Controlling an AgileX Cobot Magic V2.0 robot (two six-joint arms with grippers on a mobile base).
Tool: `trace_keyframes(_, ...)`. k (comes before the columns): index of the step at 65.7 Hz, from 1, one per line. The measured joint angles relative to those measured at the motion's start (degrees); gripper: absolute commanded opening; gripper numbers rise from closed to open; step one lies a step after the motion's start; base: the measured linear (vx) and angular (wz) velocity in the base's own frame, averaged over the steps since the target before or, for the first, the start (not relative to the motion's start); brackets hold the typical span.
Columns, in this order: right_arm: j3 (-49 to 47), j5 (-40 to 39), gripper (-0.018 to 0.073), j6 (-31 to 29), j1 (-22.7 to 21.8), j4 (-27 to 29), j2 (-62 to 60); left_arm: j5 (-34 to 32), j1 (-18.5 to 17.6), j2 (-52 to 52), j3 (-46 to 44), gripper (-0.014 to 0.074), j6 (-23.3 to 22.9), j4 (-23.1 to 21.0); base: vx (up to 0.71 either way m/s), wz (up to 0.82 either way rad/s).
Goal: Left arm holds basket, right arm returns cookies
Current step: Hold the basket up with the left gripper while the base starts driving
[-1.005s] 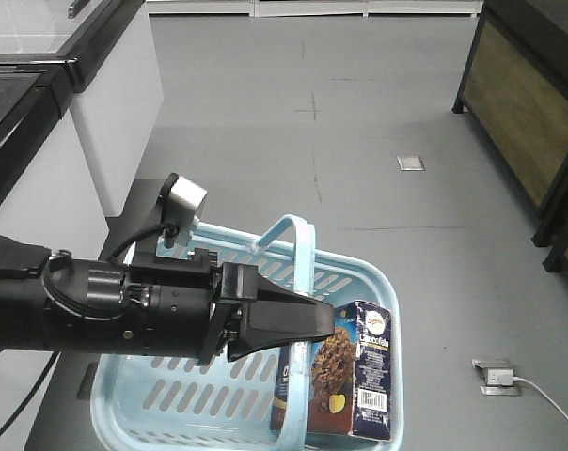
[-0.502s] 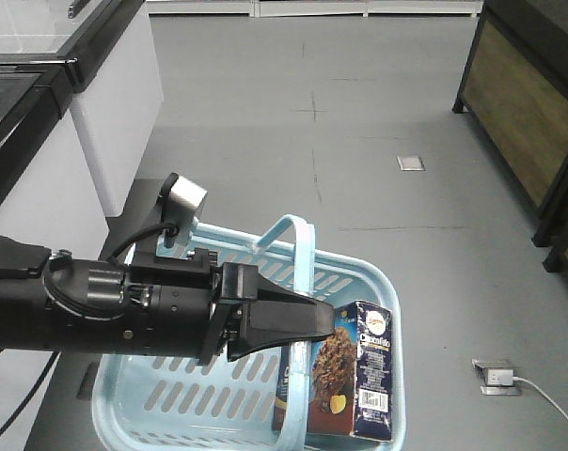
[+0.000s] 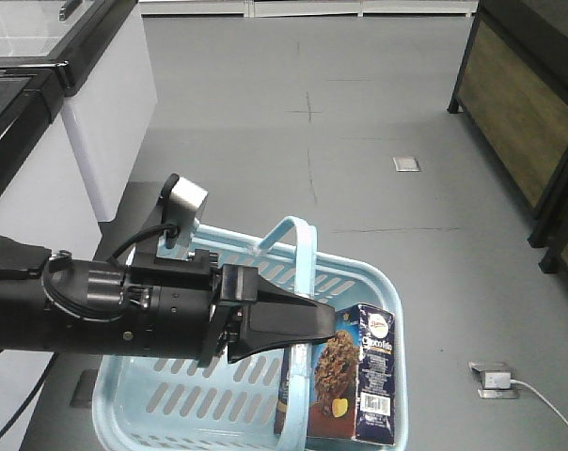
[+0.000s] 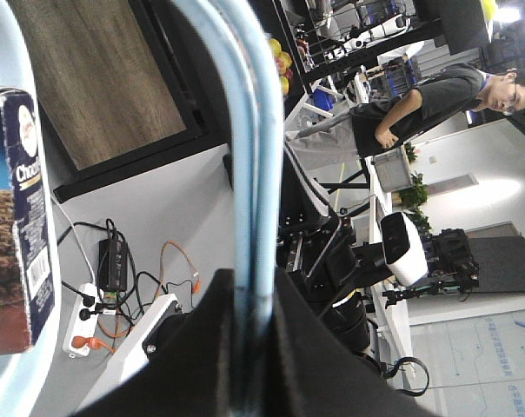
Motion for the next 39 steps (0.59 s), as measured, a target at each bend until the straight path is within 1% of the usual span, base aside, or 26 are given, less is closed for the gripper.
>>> trace_keyframes(24, 0.0, 0.0, -0.0011, 0.0, 0.0, 0.0, 0.0, 0.2, 0.0, 0.0, 0.0, -0.0003, 0.0, 0.0, 0.18, -0.09)
trace_keyframes(39, 0.0, 0.0, -0.0011, 0.0, 0.0, 0.0, 0.0, 0.2, 0.0, 0.0, 0.0, -0.0003, 0.0, 0.0, 0.26, 0.09)
